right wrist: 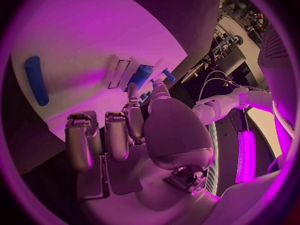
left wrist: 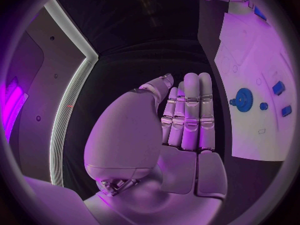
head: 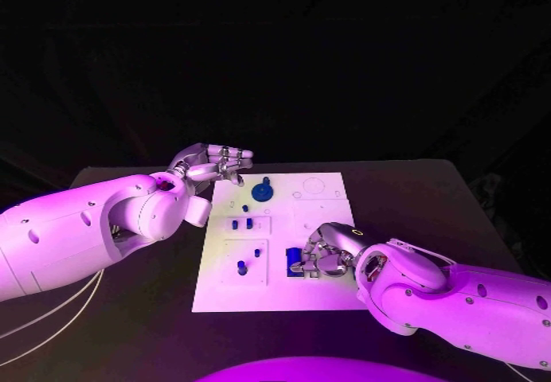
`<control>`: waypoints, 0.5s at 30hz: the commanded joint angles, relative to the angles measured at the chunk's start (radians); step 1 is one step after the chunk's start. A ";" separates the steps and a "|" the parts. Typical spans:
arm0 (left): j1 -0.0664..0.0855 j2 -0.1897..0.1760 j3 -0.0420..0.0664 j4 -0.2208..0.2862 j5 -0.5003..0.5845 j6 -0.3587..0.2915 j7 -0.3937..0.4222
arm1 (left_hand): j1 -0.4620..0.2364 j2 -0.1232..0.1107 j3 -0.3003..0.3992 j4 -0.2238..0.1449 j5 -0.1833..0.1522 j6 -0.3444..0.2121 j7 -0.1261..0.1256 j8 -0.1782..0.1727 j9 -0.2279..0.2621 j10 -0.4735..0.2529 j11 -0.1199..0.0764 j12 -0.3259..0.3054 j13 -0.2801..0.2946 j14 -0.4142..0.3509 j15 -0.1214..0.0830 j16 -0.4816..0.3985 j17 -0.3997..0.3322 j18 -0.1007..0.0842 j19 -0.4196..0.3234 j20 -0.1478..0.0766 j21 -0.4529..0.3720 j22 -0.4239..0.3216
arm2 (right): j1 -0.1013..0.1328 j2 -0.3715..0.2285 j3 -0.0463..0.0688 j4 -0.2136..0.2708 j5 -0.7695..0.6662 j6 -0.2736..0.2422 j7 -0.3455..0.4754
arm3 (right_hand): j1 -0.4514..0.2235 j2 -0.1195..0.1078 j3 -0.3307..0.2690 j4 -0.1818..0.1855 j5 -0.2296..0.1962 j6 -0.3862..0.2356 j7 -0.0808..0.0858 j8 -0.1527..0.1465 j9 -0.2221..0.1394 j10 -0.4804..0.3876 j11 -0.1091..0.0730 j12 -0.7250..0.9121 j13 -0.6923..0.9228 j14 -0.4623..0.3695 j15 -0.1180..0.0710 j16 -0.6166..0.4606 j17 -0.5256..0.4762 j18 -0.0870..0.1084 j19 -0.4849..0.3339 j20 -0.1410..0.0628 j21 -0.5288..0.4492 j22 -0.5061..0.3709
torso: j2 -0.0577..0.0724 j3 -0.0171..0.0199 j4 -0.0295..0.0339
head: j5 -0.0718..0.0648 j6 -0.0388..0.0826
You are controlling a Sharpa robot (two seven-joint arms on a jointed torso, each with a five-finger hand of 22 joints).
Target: Assemble the parts on the task board
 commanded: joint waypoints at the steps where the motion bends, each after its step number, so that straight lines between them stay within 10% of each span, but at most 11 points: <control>1: 0.001 0.001 0.001 0.003 0.004 0.018 0.006 | 0.001 0.010 -0.008 0.000 0.003 -0.007 0.002 -0.004 -0.002 -0.009 0.000 0.004 0.002 -0.008 -0.002 -0.003 -0.001 0.013 0.003 0.003 -0.002 -0.001 | -0.002 0.004 0.000 -0.003 -0.008 0.026 0.008 | 0.026 0.005 0.000 -0.011 -0.033 0.001 -0.006 0.007 0.001 0.007 0.000 -0.006 0.026 0.080 -0.006 0.006 0.133 -0.009 0.094 -0.009 0.004 0.256 | -0.001 0.0008 -0.0014 | -0.001 -0.002; 15: 0.001 0.000 0.001 0.004 0.005 0.018 0.006 | 0.002 0.010 -0.008 0.001 0.003 -0.007 0.003 -0.004 -0.002 -0.010 0.000 0.004 0.002 -0.008 -0.002 -0.003 -0.001 0.013 0.003 0.003 -0.003 -0.001 | -0.002 0.002 0.000 -0.007 -0.031 0.022 -0.004 | 0.058 0.010 0.005 -0.028 -0.077 0.001 -0.006 0.007 0.003 0.007 -0.001 -0.009 0.028 0.080 -0.006 0.006 0.134 -0.009 0.094 -0.008 0.004 0.256 | -0.001 0.0006 0.0005 | -0.004 -0.003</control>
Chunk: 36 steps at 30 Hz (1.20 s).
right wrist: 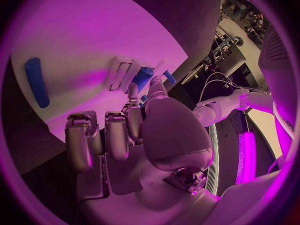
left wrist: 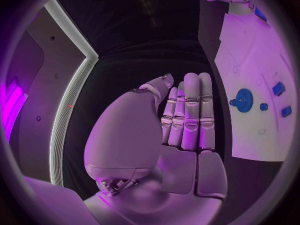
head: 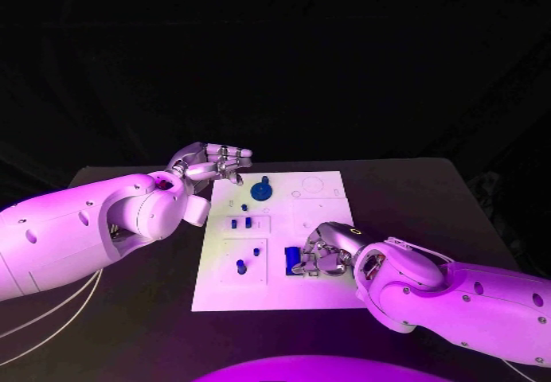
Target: Assemble the parts on the task board
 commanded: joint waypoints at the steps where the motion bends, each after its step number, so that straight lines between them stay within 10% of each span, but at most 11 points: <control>1: 0.001 0.001 0.001 0.003 0.004 0.016 0.006 | 0.002 0.010 -0.008 0.001 0.003 -0.007 0.003 -0.004 -0.001 -0.010 0.000 0.004 0.002 -0.008 -0.002 -0.003 -0.001 0.013 0.003 0.003 -0.003 -0.002 | -0.001 -0.001 0.000 0.000 -0.030 0.006 -0.003 | 0.019 0.005 0.000 -0.008 -0.006 0.001 -0.006 0.003 0.001 0.007 -0.004 -0.004 -0.081 0.080 -0.006 0.006 0.134 -0.009 0.094 -0.008 0.004 0.256 | 0.000 0.0002 0.0004 | -0.001 0.001; 18: 0.001 0.002 0.001 0.000 0.004 0.016 0.006 | 0.002 0.010 -0.008 0.001 0.003 -0.007 0.003 -0.004 -0.001 -0.010 0.000 0.004 0.002 -0.008 -0.002 -0.003 -0.001 0.013 0.003 0.003 -0.003 -0.002 | 0.006 -0.046 0.000 0.025 0.049 -0.009 0.044 | 0.025 0.023 0.003 -0.006 0.006 -0.008 -0.003 -0.004 0.000 -0.004 -0.001 -0.029 -0.095 0.076 -0.005 -0.003 0.118 -0.003 0.083 -0.008 -0.020 0.249 | 0.000 -0.0001 0.0001 | -0.004 0.005; 28: 0.001 0.000 0.001 -0.001 0.004 0.015 0.006 | 0.002 0.011 -0.008 0.001 0.003 -0.008 0.003 -0.004 -0.001 -0.012 0.000 0.004 0.002 -0.009 -0.002 -0.003 -0.002 0.013 0.003 0.004 -0.004 -0.002 | 0.047 -0.185 0.000 0.085 0.089 -0.021 0.079 | 0.077 0.040 0.021 -0.020 0.152 -0.055 0.023 -0.083 -0.043 -0.023 0.019 -0.074 -0.121 0.076 0.011 -0.006 0.116 -0.003 0.083 0.005 -0.020 0.249 | -0.003 -0.0020 -0.0064 | -0.013 0.009; 36: 0.001 -0.002 0.001 0.001 0.004 0.018 0.008 | 0.002 0.011 -0.008 0.001 0.003 -0.008 0.003 -0.004 -0.001 -0.012 0.000 0.004 0.002 -0.009 -0.002 -0.003 -0.002 0.013 0.003 0.004 -0.004 -0.002 | 0.050 -0.284 -0.002 0.103 0.020 -0.010 0.059 | 0.087 0.045 0.035 -0.016 0.123 -0.034 0.027 -0.128 -0.078 -0.016 0.022 -0.075 -0.120 0.078 0.015 -0.001 0.125 -0.006 0.089 0.010 -0.008 0.253 | -0.004 -0.0022 -0.0085 | -0.043 0.010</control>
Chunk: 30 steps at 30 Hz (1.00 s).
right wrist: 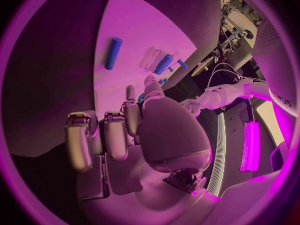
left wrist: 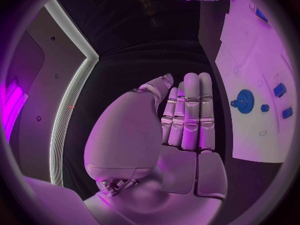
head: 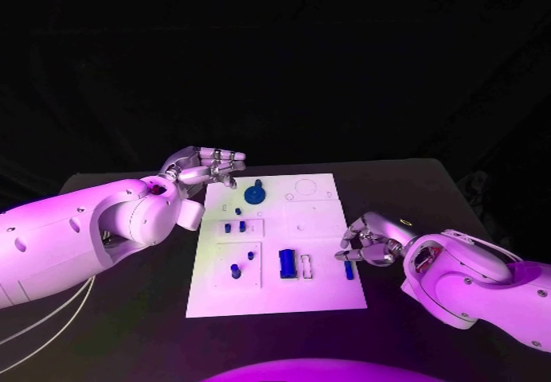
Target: Assemble the parts on the task board
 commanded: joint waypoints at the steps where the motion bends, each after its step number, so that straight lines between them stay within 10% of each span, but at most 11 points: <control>1: 0.001 -0.001 0.001 0.003 0.004 0.017 0.008 | 0.002 0.011 -0.005 -0.002 0.003 -0.004 -0.001 -0.004 -0.002 -0.004 0.000 0.004 0.001 -0.009 -0.002 -0.003 -0.001 0.013 0.003 0.004 -0.004 -0.001 | -0.003 -0.024 -0.001 0.007 -0.058 0.009 -0.002 | 0.034 0.027 0.006 0.003 -0.007 0.013 -0.002 -0.008 -0.007 0.007 0.000 -0.005 -0.207 0.078 0.007 0.003 0.127 -0.006 0.089 0.010 0.009 0.253 | 0.000 -0.0004 -0.0012 | -0.016 0.001; 30: 0.000 -0.002 -0.001 0.002 0.004 0.025 0.007 | 0.002 0.011 -0.006 -0.002 0.003 -0.005 -0.001 -0.004 -0.002 -0.005 0.001 0.005 0.001 -0.009 -0.001 -0.004 -0.001 0.013 0.003 0.004 -0.004 -0.001 | -0.083 0.018 -0.005 -0.048 -0.147 0.006 -0.077 | 0.007 0.014 0.003 0.033 0.002 0.077 -0.016 -0.022 -0.023 0.018 -0.011 -0.002 -0.202 0.079 0.000 0.007 0.135 -0.009 0.094 0.005 0.019 0.256 | 0.002 0.0001 0.0022 | -0.025 -0.001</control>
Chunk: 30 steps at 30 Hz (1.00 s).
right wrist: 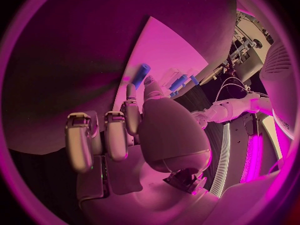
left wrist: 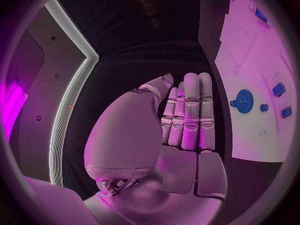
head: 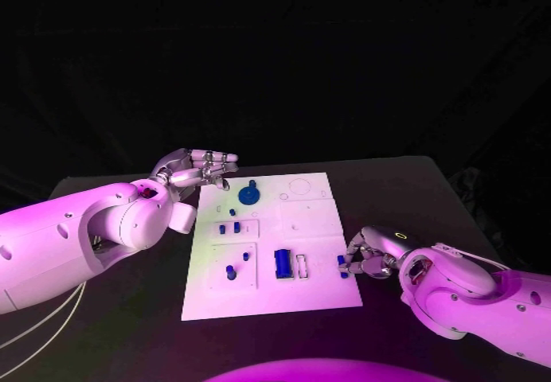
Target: Assemble the parts on the task board
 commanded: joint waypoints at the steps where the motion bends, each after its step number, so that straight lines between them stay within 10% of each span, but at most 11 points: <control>1: 0.001 0.000 0.001 0.003 0.004 0.018 0.006 | 0.002 0.011 -0.006 -0.002 0.003 -0.005 -0.001 -0.004 -0.001 -0.005 0.001 0.005 0.002 -0.005 0.002 -0.004 -0.001 0.013 0.003 0.004 -0.004 -0.001 | -0.004 0.006 0.000 -0.007 -0.024 0.011 -0.017 | 0.003 0.010 0.000 0.005 0.007 0.009 0.001 -0.004 -0.001 0.019 -0.013 0.001 -0.202 0.079 -0.001 0.007 0.135 -0.009 0.094 0.004 0.004 0.256 | 0.000 -0.0003 -0.0003 | 0.001 -0.002; 30: 0.001 -0.005 0.001 0.006 0.004 0.021 0.004 | 0.002 0.011 -0.006 -0.002 0.003 -0.005 -0.001 -0.004 -0.001 -0.005 0.001 0.005 0.002 -0.005 0.002 -0.004 -0.001 0.013 0.003 0.004 -0.004 -0.001 | -0.039 0.078 -0.001 -0.044 -0.179 0.184 -0.093 | 0.062 -0.046 0.012 -0.035 0.014 0.028 -0.005 -0.009 0.005 0.006 -0.019 -0.027 -0.215 0.077 -0.007 0.002 0.129 -0.006 0.088 -0.002 -0.008 0.252 | -0.001 -0.0001 -0.0001 | 0.011 -0.008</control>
